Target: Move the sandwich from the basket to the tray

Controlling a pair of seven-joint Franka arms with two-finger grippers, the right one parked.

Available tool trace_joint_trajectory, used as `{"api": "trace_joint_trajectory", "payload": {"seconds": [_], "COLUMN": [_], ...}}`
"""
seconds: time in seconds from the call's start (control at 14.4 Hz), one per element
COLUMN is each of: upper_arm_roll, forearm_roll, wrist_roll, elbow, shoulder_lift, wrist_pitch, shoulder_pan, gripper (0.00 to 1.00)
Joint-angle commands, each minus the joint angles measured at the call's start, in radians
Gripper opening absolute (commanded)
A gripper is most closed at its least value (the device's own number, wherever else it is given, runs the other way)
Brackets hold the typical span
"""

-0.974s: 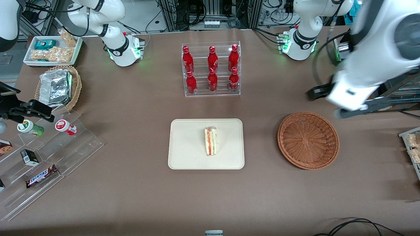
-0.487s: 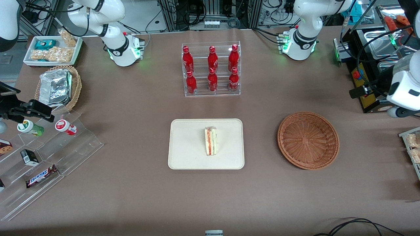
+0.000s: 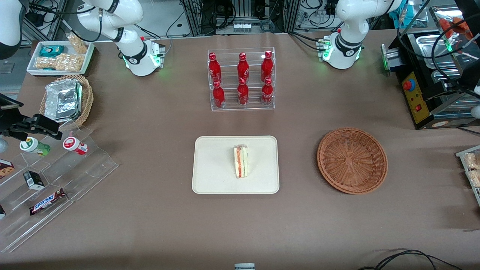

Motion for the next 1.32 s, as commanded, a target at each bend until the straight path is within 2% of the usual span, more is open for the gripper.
{"api": "trace_joint_trajectory", "payload": {"seconds": [0.0,0.35,0.63,0.83,1.25], "upper_arm_roll": [-0.003,-0.001,-0.003,0.003,0.003], "forearm_roll": [-0.006,-0.011,-0.037,-0.106,-0.087], "wrist_roll": [0.021,0.018,0.009,-0.015,-0.07], "elbow": [-0.064,-0.084,-0.097,-0.095,-0.087], "shoulder_lift": [-0.069,-0.083,-0.083,-0.086,-0.083], "wrist_pitch": [0.062,0.015,0.073,0.107,0.122], "shoulder_pan": [-0.022,-0.044,-0.047,-0.038,-0.038], "gripper": [1.0,1.0,1.0,1.0,1.0]}}
